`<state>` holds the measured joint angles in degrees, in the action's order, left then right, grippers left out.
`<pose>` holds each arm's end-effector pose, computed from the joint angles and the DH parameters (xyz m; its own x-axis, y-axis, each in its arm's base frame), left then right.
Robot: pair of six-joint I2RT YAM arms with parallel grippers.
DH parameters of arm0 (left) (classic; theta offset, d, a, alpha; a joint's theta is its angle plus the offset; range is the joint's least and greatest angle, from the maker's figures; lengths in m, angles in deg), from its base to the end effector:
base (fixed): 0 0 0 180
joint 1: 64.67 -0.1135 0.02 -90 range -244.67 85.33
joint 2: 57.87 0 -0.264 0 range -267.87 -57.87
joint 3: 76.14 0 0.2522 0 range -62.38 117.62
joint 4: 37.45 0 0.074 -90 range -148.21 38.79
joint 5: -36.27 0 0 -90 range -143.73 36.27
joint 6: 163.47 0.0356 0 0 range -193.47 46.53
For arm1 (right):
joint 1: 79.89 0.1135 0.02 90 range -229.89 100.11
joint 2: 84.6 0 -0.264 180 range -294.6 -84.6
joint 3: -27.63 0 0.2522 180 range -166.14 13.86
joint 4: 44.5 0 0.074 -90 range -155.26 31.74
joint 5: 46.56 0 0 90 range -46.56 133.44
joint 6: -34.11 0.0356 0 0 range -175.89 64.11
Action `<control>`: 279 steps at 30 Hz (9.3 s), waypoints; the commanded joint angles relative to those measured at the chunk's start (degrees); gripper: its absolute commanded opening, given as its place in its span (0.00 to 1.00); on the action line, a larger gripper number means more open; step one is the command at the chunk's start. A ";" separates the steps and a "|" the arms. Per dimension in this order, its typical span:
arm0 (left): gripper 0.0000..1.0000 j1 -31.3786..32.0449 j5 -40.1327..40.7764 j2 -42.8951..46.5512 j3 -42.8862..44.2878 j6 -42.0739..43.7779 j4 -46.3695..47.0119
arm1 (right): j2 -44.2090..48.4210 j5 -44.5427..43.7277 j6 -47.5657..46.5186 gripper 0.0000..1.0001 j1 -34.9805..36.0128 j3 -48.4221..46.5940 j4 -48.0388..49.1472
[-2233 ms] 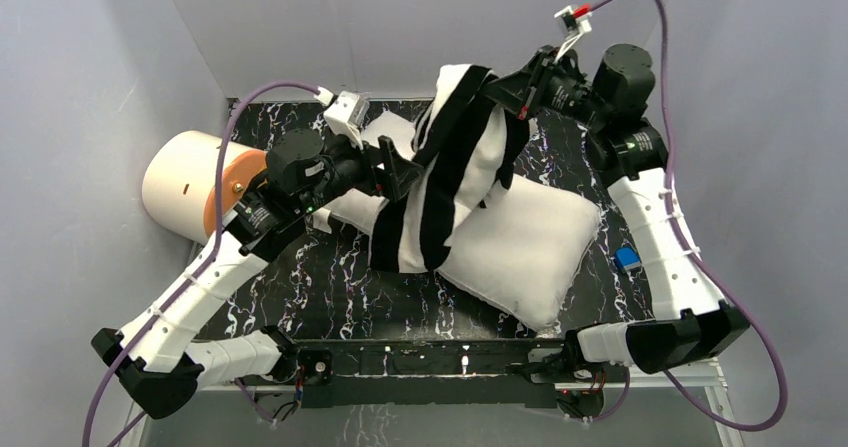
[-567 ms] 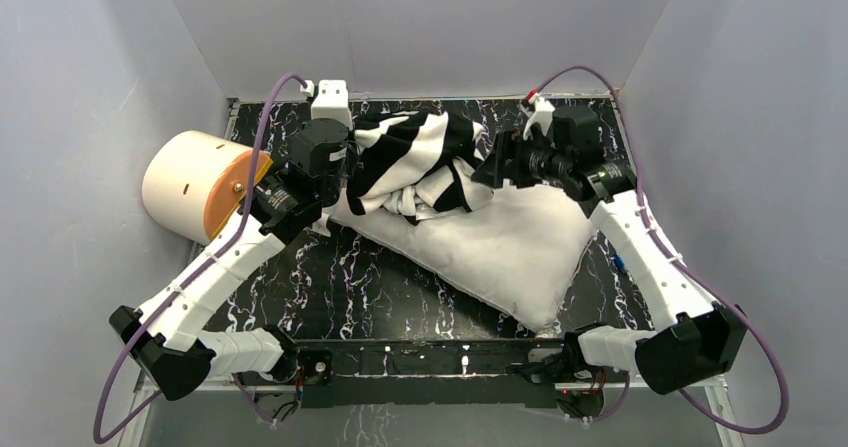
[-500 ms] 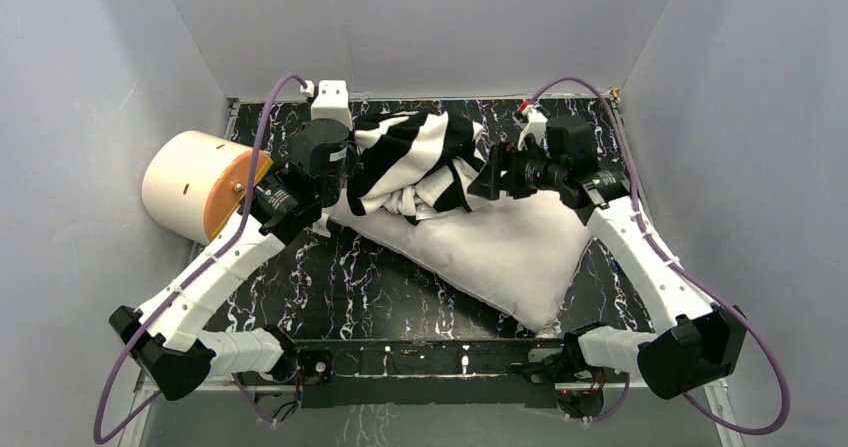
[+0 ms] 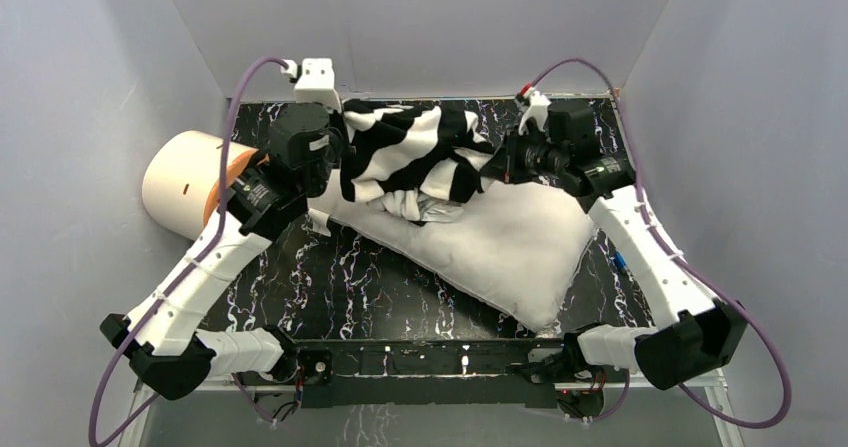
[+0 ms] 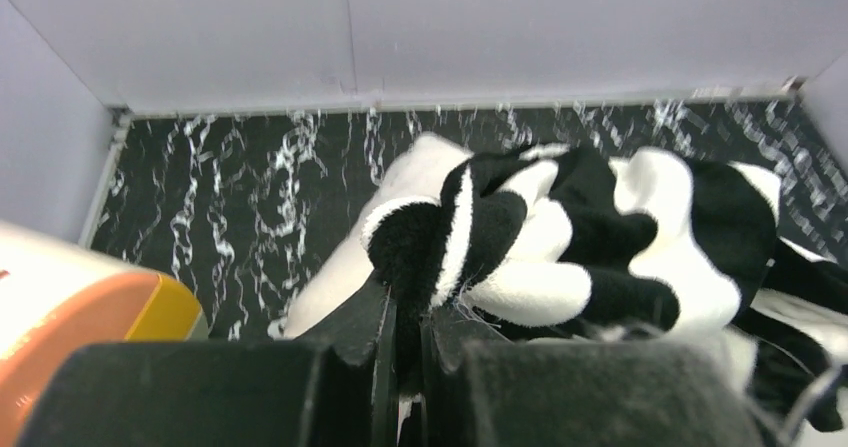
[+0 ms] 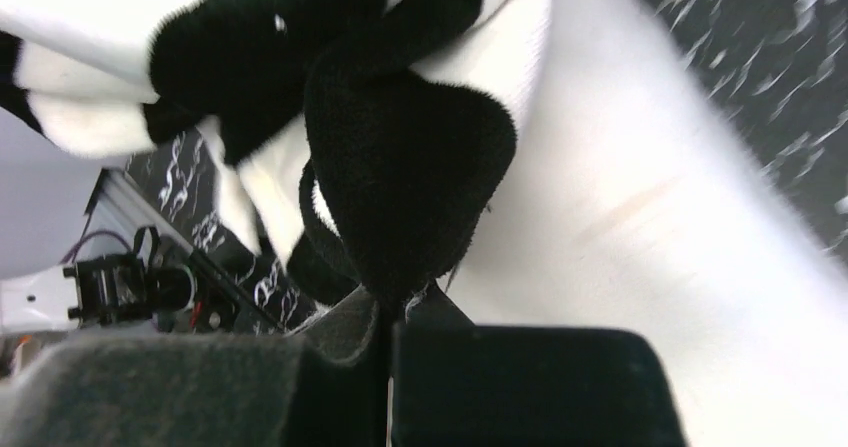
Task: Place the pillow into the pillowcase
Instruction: Pick up the pillowcase from the center of the board, then adjust the pillowcase at the center of the board, then pick up the pillow at the center of the board.
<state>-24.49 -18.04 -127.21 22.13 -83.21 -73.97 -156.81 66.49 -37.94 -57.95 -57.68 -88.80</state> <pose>0.2041 -0.1452 0.4689 -0.1134 -0.0841 -0.9900 0.0639 0.9937 -0.0917 0.2511 0.1162 0.3667 -0.6588 0.0403 -0.7512 -0.4745 0.7526 0.4566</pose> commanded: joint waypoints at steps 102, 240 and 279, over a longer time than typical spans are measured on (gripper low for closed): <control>0.00 -6.37 -1.46 -13.73 2.52 9.46 39.37 | 3.46 -9.05 -0.30 0.00 0.00 -3.10 5.81; 0.04 -17.17 4.09 -21.05 29.82 5.32 -18.25 | -35.55 -15.46 -4.18 0.00 -8.76 -35.62 -8.94; 0.02 -21.44 1.88 -25.00 27.74 4.07 -20.12 | -31.06 -14.28 -10.95 0.15 -15.16 -27.69 -17.77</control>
<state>-45.14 -19.14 -153.70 50.15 -79.86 -93.67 -190.64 58.05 -63.47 -69.95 -83.67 -109.68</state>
